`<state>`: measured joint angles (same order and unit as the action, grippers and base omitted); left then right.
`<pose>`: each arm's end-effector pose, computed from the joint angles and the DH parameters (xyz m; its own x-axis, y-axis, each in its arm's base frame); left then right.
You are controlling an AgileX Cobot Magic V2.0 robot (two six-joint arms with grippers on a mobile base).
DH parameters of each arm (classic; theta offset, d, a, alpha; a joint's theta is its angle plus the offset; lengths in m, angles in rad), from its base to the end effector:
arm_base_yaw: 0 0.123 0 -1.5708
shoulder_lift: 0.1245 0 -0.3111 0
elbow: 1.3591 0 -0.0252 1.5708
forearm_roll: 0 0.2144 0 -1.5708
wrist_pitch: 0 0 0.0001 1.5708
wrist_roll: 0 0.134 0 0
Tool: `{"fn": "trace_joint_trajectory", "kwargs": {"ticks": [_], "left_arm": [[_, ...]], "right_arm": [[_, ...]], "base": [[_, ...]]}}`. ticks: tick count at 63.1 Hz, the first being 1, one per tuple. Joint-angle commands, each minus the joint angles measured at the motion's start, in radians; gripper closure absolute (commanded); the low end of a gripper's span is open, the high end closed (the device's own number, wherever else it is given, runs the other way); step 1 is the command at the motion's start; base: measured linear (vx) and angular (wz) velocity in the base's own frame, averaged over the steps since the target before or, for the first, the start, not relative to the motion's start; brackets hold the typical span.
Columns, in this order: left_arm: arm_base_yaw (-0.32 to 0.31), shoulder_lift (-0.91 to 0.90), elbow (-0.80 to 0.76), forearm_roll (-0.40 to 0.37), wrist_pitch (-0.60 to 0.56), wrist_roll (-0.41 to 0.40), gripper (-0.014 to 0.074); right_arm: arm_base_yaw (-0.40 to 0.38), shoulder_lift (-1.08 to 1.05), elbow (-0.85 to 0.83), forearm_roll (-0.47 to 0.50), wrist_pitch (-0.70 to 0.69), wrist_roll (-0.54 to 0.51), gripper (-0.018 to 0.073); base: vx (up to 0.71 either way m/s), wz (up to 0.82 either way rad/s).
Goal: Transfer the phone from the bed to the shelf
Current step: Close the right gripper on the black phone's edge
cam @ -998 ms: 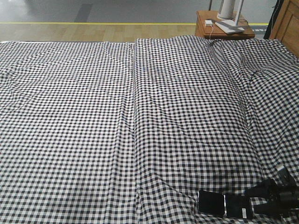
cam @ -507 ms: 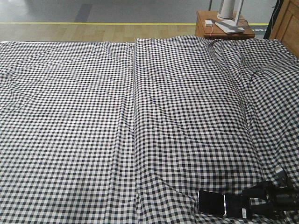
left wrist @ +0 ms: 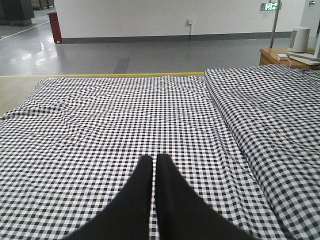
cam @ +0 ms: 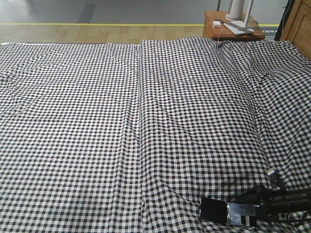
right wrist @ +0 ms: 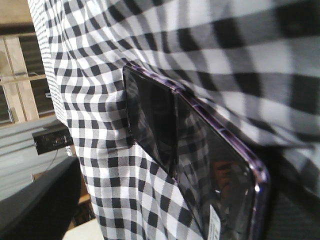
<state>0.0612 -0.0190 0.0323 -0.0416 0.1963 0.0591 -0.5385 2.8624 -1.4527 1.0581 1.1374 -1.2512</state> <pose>0.0356 0.0011 0.1803 -0.1227 0.0108 -0.9924 -0.0509 0.9986 0.0172 0.3466 -0.0836 -0.0998 -0.9823 0.1783 0.0572 0.1405 0.5003 0.8544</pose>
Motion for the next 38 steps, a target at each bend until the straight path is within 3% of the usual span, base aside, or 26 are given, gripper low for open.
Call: {"fn": "trace_joint_trajectory", "kwargs": {"ticks": [1, 9, 16, 22, 34, 38], "left_arm": [[0.0, -0.008, 0.007, -0.009, -0.07, 0.0, 0.0595], [0.0, -0.008, 0.007, -0.009, -0.07, 0.0, 0.0595], [0.0, -0.008, 0.007, -0.009, -0.07, 0.0, 0.0595], [0.0, -0.008, 0.007, -0.009, -0.07, 0.0, 0.0595], [0.0, -0.008, 0.007, -0.009, -0.07, 0.0, 0.0595], [0.0, -0.008, 0.007, -0.009, -0.07, 0.0, 0.0595]], "right_arm": [[0.009, -0.053, -0.007, 0.025, 0.092, -0.017, -0.0031], [0.009, -0.053, -0.007, 0.027, 0.093, -0.014, 0.0007], [0.009, -0.053, -0.007, 0.027, 0.094, -0.015, 0.0102], [0.009, -0.053, -0.007, 0.027, 0.094, -0.023, 0.0225], [0.009, -0.055, -0.007, 0.027, 0.095, -0.052, 0.0571], [0.009, -0.055, -0.007, 0.03, 0.095, -0.052, 0.0574]], "base": [[0.0, 0.0], [0.0, 0.0], [0.0, 0.0], [0.0, 0.0], [0.0, 0.0], [0.0, 0.0]]}}
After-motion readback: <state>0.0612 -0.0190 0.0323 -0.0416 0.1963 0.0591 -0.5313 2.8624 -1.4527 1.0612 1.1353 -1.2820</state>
